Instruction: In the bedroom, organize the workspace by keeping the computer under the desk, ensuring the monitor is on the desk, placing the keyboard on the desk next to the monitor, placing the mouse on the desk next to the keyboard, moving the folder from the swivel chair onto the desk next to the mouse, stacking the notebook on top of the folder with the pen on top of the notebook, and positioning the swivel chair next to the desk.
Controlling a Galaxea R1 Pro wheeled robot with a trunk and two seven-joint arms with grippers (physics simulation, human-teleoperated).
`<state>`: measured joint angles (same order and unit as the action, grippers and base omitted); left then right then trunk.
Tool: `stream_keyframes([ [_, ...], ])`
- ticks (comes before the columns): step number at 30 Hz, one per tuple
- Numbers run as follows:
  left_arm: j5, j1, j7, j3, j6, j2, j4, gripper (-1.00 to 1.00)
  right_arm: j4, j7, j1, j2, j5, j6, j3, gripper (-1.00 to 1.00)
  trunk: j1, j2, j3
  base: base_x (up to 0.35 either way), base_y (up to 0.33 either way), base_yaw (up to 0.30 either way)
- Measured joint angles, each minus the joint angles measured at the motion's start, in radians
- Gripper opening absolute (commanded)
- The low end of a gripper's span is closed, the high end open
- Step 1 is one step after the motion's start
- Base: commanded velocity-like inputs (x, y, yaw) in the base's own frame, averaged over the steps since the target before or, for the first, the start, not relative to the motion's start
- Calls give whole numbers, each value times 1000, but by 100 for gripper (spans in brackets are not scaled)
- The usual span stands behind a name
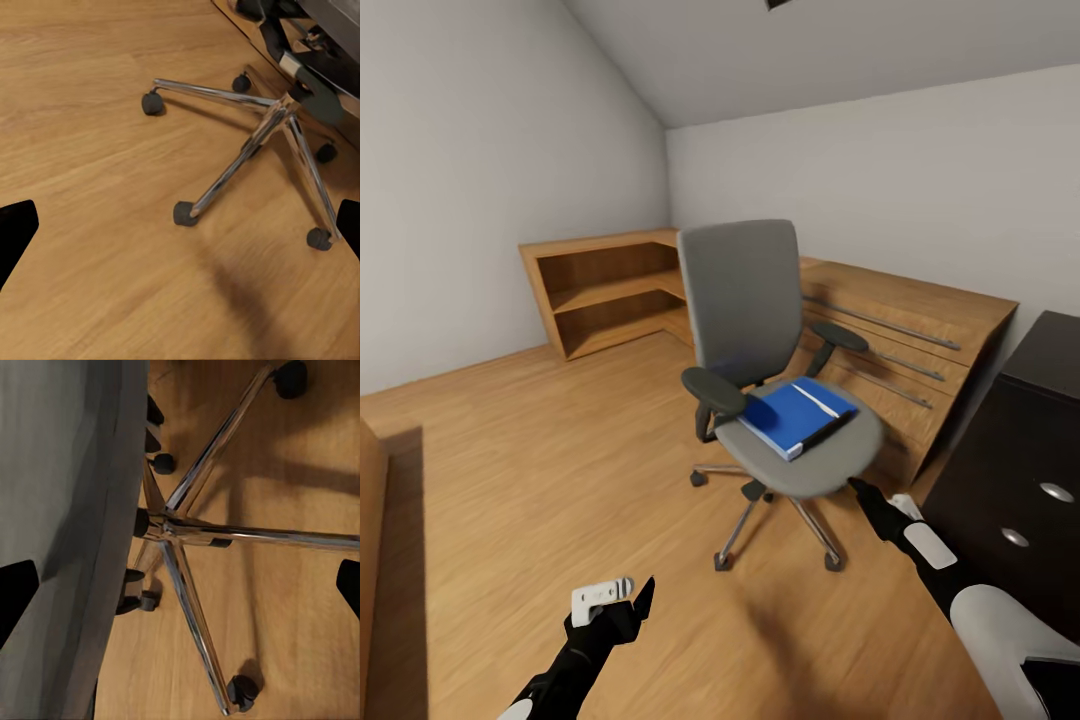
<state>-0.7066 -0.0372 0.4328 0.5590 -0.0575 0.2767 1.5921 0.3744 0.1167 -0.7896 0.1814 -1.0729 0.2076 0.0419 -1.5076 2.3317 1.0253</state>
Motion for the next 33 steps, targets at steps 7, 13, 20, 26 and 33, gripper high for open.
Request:
stream_keyframes([
  [7,-1,0,0,0,0,0,0,100,1,2,0,0,-1,0,-2,100,-1,0,0,76,0,0],
  [13,-1,0,0,0,0,0,0,100,2,2,0,-2,-1,0,-1,100,0,0,0,230,0,0],
  [20,-1,0,0,0,0,0,0,100,2,1,0,-2,1,0,-1,100,0,0,0,322,9,0],
  [26,-1,0,0,0,0,0,0,100,3,2,0,-2,0,0,-3,100,0,0,0,172,61,0],
  [33,-1,0,0,2,-1,0,0,100,3,2,0,-2,0,0,-3,100,-1,0,0,-63,5,0],
])
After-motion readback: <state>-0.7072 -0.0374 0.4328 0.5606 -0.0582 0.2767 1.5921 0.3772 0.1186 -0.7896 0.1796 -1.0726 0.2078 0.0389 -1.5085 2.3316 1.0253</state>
